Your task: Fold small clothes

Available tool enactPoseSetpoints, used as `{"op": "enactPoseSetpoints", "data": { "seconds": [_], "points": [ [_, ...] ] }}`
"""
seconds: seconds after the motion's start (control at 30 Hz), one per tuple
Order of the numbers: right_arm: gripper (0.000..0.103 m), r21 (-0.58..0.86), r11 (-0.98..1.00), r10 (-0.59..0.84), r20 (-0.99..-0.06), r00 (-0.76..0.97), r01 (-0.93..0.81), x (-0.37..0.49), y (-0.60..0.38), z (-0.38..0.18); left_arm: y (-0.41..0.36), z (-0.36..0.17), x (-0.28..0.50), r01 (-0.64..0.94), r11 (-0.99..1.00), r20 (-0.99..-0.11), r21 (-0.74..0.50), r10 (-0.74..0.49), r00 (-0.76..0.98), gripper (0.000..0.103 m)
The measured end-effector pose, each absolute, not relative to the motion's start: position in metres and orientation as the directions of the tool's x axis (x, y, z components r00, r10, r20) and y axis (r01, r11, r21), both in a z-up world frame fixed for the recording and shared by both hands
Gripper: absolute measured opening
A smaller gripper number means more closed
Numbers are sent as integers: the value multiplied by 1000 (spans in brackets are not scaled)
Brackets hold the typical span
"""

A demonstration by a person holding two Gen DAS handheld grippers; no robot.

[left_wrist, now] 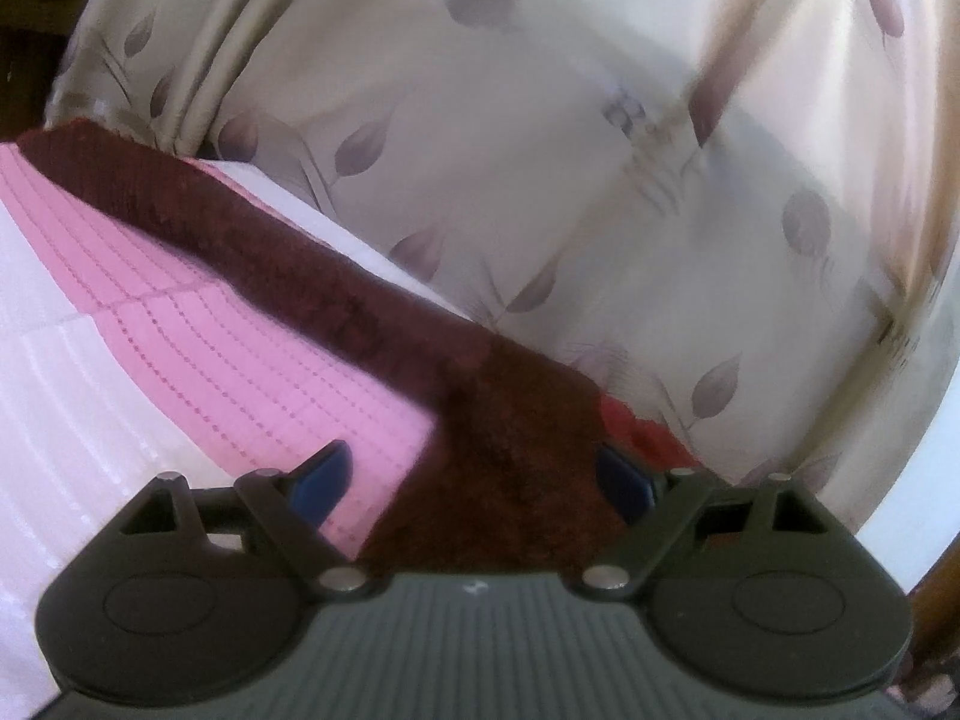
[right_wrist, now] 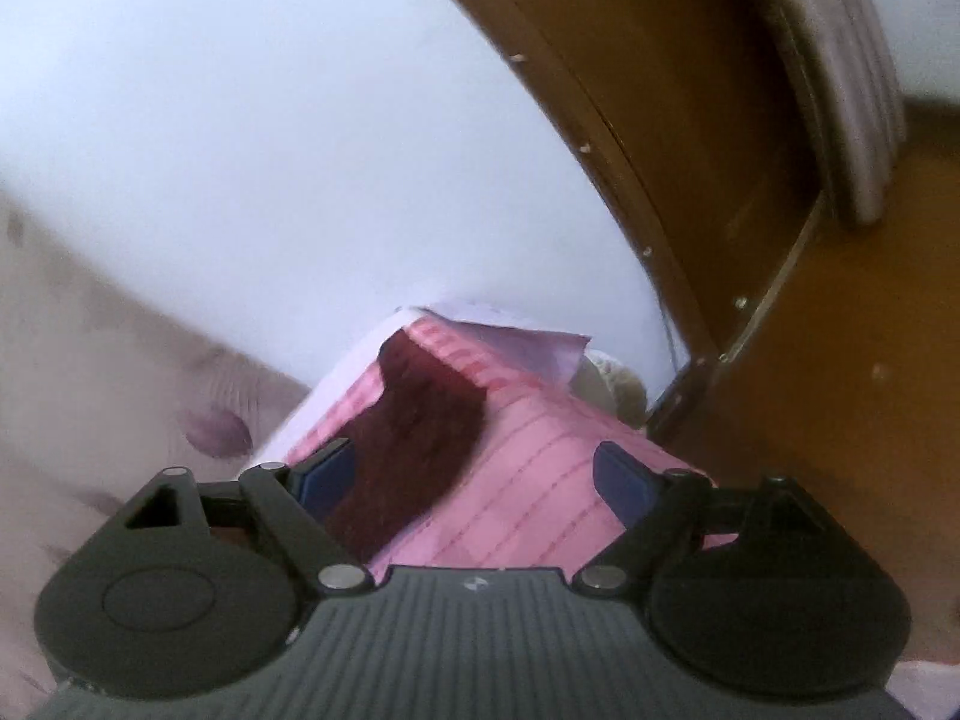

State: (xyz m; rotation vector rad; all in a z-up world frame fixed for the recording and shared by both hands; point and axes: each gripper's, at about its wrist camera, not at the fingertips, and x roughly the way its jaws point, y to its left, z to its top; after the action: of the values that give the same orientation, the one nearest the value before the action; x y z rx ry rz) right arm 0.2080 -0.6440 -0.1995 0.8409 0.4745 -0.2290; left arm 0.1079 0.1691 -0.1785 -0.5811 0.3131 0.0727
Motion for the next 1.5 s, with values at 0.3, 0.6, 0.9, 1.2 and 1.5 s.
{"op": "enactPoseSetpoints", "data": {
  "seconds": [0.3,0.6,0.9,1.2,1.5],
  "points": [
    [36,552,777,57,-540,840,302,296,-651,-199,159,-175,109,-201,865,-339,-460,38,940,89],
    [16,550,752,-47,-504,862,363,295,-645,-179,159,-174,108,-202,866,-339,-457,41,940,89],
    [16,687,722,156,-282,947,86,311,-564,-96,163,-175,106,-181,855,-312,-485,24,950,90],
    [16,721,664,432,-156,888,-197,366,-405,-49,168,-176,104,-165,838,-292,-520,7,956,90],
    [16,769,570,636,-188,749,-291,395,-248,-91,174,-178,104,-174,814,-300,-554,0,954,91]
  ]
}}
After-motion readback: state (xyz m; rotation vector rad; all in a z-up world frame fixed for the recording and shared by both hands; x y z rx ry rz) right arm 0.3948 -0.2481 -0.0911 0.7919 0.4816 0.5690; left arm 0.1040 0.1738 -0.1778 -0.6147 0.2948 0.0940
